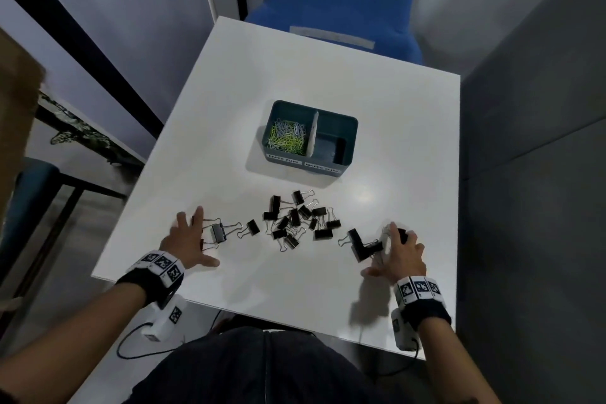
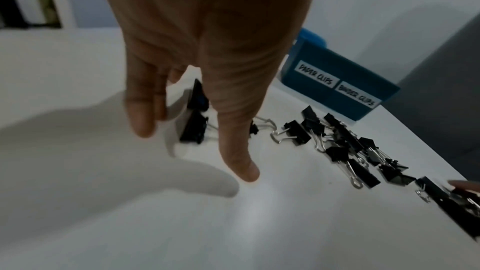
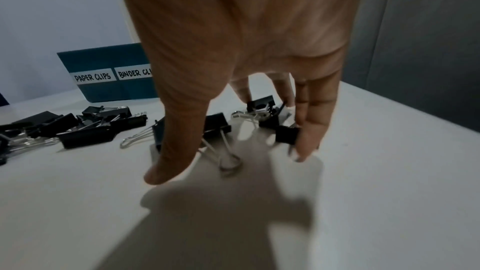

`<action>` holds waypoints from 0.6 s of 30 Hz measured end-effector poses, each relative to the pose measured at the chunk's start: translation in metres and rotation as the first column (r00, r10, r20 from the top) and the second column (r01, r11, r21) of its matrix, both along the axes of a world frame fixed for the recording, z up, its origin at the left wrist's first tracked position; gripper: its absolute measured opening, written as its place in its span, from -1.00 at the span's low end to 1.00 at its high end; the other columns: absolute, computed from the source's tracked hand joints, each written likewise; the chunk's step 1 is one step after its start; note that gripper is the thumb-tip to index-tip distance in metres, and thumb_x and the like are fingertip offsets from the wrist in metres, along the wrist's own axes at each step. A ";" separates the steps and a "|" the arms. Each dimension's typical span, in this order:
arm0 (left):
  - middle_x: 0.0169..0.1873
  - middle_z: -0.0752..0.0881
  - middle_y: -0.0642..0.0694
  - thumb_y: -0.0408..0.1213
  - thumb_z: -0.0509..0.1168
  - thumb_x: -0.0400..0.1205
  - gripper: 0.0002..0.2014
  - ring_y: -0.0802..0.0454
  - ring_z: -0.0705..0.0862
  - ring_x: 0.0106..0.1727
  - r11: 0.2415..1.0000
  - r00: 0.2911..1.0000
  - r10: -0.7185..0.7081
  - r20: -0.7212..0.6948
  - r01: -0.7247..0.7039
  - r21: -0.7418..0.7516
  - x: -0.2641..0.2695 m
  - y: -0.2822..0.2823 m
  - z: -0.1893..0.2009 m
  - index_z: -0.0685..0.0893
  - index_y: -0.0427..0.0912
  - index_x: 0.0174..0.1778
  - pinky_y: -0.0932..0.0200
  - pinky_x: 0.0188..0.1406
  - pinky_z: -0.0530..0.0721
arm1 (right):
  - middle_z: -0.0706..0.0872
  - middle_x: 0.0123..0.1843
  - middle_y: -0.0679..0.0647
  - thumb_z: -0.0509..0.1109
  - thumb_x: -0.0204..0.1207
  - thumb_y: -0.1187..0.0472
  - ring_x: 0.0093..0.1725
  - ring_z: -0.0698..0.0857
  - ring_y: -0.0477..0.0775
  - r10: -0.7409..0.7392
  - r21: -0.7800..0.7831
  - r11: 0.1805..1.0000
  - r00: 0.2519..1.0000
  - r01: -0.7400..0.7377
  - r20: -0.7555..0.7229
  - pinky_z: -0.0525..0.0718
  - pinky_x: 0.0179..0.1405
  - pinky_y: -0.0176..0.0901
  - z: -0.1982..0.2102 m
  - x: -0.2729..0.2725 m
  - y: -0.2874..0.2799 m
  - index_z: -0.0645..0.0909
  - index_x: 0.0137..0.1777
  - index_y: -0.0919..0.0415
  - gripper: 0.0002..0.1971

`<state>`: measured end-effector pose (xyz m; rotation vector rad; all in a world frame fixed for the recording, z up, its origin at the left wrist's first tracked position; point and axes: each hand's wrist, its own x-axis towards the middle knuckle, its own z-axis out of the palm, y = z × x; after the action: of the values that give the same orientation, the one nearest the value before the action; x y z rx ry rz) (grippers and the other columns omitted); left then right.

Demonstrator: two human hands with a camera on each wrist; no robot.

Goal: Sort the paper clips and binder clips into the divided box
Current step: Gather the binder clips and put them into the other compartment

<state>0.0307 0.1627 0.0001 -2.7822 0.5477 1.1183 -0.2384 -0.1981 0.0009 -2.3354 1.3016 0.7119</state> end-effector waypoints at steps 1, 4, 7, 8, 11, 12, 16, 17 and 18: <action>0.56 -0.10 -0.33 0.10 0.65 0.21 0.36 -0.39 0.22 0.55 0.999 1.000 0.011 -0.026 -0.012 -0.041 -0.002 -0.001 -0.005 -0.24 -0.03 0.67 -0.17 0.29 0.55 | 0.13 0.50 0.19 0.77 -0.11 -0.17 0.39 0.28 0.36 0.006 0.022 1.000 1.000 -0.006 0.021 0.62 0.08 0.26 -0.002 0.002 0.004 -0.01 0.60 -0.17 0.33; 0.48 0.00 -0.29 -0.10 0.68 0.24 0.29 -0.34 0.26 0.51 0.981 0.999 -0.025 -0.024 0.019 -0.193 -0.005 -0.015 -0.016 -0.13 -0.04 0.69 -0.08 0.29 0.57 | 0.18 0.47 0.17 0.75 -0.01 -0.03 0.36 0.28 0.34 0.032 0.045 0.998 0.995 -0.036 0.090 0.65 0.06 0.25 -0.006 0.016 0.017 0.09 0.55 -0.20 0.16; 0.46 0.04 -0.22 -0.14 0.67 0.25 0.24 -0.28 0.26 0.50 0.951 0.994 -0.104 -0.022 0.094 -0.293 -0.009 -0.034 -0.019 -0.07 0.05 0.69 -0.03 0.23 0.59 | 0.20 0.46 0.14 0.64 0.14 -0.10 0.37 0.27 0.30 0.082 0.056 0.994 0.983 -0.092 0.165 0.64 0.04 0.21 -0.004 0.034 0.028 0.17 0.52 -0.21 -0.03; 0.48 0.04 -0.21 -0.10 0.66 0.24 0.26 -0.27 0.27 0.50 0.945 0.989 -0.147 -0.009 0.138 -0.298 -0.011 -0.043 -0.018 -0.10 0.11 0.68 -0.05 0.22 0.59 | 0.19 0.48 0.13 0.62 0.17 -0.12 0.39 0.25 0.29 0.113 0.054 0.991 0.978 -0.124 0.174 0.64 0.06 0.21 -0.003 0.039 0.031 0.16 0.53 -0.23 -0.04; 0.55 -0.01 -0.20 0.05 0.63 0.21 0.31 -0.26 0.27 0.49 0.931 0.962 -0.270 0.036 0.270 -0.246 -0.019 -0.069 -0.015 -0.25 0.25 0.64 -0.12 0.20 0.60 | 0.13 0.53 0.09 0.60 0.19 -0.13 0.43 0.20 0.26 0.214 0.043 0.974 0.964 -0.224 0.158 0.64 0.10 0.19 -0.003 0.056 0.045 0.04 0.59 -0.29 0.04; 0.57 -0.03 -0.21 0.08 0.62 0.21 0.32 -0.28 0.26 0.49 0.928 0.955 -0.295 0.042 0.296 -0.227 -0.022 -0.078 -0.013 -0.29 0.27 0.63 -0.14 0.20 0.59 | 0.13 0.53 0.09 0.61 0.17 -0.09 0.44 0.20 0.27 0.238 0.047 0.968 0.959 -0.248 0.152 0.65 0.09 0.18 -0.004 0.062 0.050 0.00 0.60 -0.29 0.08; 0.58 -0.01 -0.27 0.03 0.62 0.28 0.29 -0.33 0.25 0.49 0.911 0.933 -0.355 0.059 0.359 -0.203 -0.033 -0.104 -0.007 -0.30 0.24 0.63 -0.19 0.20 0.58 | 0.15 0.52 0.14 0.52 0.35 0.00 0.45 0.20 0.31 0.298 0.061 0.949 0.944 -0.309 0.143 0.66 0.06 0.18 -0.003 0.083 0.068 -0.02 0.60 -0.28 -0.06; 0.58 0.00 -0.27 0.01 0.62 0.29 0.28 -0.33 0.26 0.48 0.906 0.928 -0.366 0.066 0.372 -0.202 -0.035 -0.108 -0.006 -0.27 0.22 0.64 -0.19 0.19 0.59 | 0.18 0.50 0.14 0.48 0.39 -0.01 0.45 0.21 0.30 0.297 0.054 0.949 0.941 -0.309 0.162 0.67 0.05 0.17 -0.003 0.086 0.072 0.01 0.60 -0.27 -0.12; 0.57 0.02 -0.26 0.00 0.62 0.30 0.26 -0.32 0.27 0.47 0.902 0.925 -0.374 0.071 0.380 -0.202 -0.038 -0.111 -0.006 -0.24 0.19 0.65 -0.17 0.17 0.60 | 0.21 0.48 0.14 0.46 0.41 -0.02 0.43 0.23 0.29 0.291 0.043 0.952 0.938 -0.304 0.188 0.68 0.01 0.14 -0.003 0.088 0.076 0.05 0.58 -0.25 -0.17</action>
<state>-0.0076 0.0518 -0.0055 -2.6805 1.2077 0.9772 -0.1502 -0.1223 -0.0020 -2.4988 0.8414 0.6056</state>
